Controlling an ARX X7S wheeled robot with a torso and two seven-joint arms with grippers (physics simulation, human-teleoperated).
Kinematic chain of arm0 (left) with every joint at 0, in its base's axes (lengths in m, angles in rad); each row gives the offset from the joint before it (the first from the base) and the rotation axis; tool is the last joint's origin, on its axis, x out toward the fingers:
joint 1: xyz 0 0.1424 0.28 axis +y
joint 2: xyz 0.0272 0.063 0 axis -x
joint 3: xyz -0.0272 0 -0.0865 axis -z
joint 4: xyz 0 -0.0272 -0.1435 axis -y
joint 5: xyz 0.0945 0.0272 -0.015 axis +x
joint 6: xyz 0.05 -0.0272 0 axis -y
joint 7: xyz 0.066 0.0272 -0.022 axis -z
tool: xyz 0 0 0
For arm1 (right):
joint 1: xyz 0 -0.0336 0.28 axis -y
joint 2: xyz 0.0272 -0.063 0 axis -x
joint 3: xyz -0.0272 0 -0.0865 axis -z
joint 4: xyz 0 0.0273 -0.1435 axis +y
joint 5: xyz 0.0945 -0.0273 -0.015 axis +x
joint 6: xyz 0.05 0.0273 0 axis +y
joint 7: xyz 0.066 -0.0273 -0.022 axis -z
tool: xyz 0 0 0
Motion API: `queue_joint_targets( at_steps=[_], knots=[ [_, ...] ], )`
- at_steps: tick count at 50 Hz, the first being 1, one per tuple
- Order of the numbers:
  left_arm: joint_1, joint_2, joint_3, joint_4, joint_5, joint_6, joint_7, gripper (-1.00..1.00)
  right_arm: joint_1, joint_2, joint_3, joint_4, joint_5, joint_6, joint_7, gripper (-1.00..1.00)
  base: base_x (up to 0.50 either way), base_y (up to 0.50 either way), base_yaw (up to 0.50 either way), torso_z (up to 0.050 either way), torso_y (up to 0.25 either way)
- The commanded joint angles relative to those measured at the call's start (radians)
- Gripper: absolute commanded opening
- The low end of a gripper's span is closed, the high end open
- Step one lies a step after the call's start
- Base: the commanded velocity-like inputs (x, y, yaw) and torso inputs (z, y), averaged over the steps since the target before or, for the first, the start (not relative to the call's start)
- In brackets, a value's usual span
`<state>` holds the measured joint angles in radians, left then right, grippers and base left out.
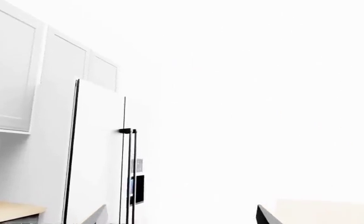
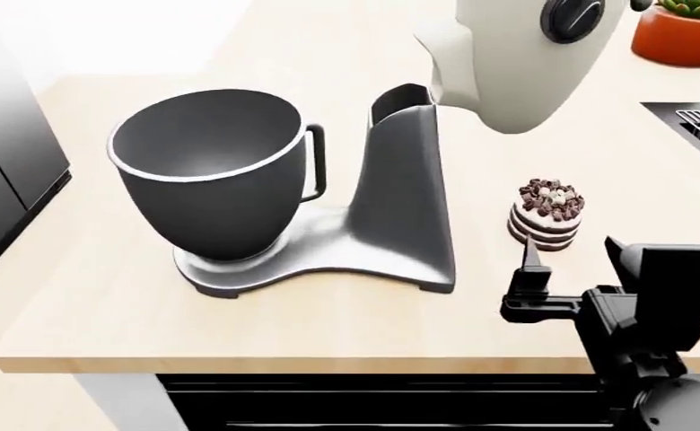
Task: Place the cake in the stand mixer bowl.
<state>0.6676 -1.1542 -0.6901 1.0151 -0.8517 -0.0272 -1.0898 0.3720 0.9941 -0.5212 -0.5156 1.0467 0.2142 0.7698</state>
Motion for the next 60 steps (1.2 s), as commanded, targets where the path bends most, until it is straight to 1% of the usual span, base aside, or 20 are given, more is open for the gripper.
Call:
queue_joint_targets(
  at_steps=[1, 7, 8, 11, 14, 28, 39, 41, 60],
  knots=[
    [-0.015, 0.002, 0.019, -0.002, 0.004, -0.006, 0.002, 1.0, 0.004, -0.004, 0.002, 0.056, -0.013, 0.008, 0.009, 1.0, 0.0, 0.0, 0.0, 0.0, 0.0],
    [-0.019, 0.006, 0.021, -0.001, 0.004, -0.009, 0.007, 1.0, -0.006, 0.003, 0.004, 0.045, -0.027, -0.005, -0.001, 1.0, 0.0, 0.0, 0.0, 0.0, 0.0],
    [-0.02, 0.006, 0.023, -0.002, 0.004, -0.009, 0.006, 1.0, -0.014, 0.002, 0.006, 0.042, -0.045, -0.031, -0.025, 1.0, 0.0, 0.0, 0.0, 0.0, 0.0],
    [-0.022, 0.009, 0.021, -0.003, 0.003, -0.01, 0.01, 1.0, -0.022, 0.004, 0.007, 0.037, -0.062, -0.047, -0.036, 1.0, 0.34, 0.0, 0.0, 0.0, 0.0],
    [-0.026, 0.007, 0.025, -0.003, 0.003, -0.012, 0.009, 1.0, -0.009, -0.001, 0.002, 0.047, -0.046, -0.02, -0.021, 1.0, 0.5, 0.0, 0.0, 0.0, 0.0],
    [-0.038, 0.01, 0.033, -0.004, 0.006, -0.02, 0.012, 1.0, -0.008, -0.01, -0.001, 0.057, -0.05, -0.022, -0.032, 1.0, 0.0, 0.0, 0.0, 0.0, 0.001],
    [-0.051, 0.006, 0.048, -0.007, 0.006, -0.024, 0.011, 1.0, 0.053, -0.053, -0.016, 0.116, -0.048, 0.006, -0.079, 1.0, 0.0, 0.0, 0.0, 0.0, 0.0],
    [-0.052, 0.006, 0.047, -0.006, 0.004, -0.025, 0.012, 1.0, 0.05, -0.059, -0.01, 0.127, -0.047, -0.01, -0.091, 1.0, 0.0, 0.0, 0.0, 0.0, 0.0],
    [-0.06, 0.017, 0.057, -0.006, 0.011, -0.029, 0.021, 1.0, 0.086, -0.101, -0.035, 0.192, -0.068, 0.016, -0.119, 1.0, 0.0, 0.0, 0.0, 0.0, 0.0]
  ],
)
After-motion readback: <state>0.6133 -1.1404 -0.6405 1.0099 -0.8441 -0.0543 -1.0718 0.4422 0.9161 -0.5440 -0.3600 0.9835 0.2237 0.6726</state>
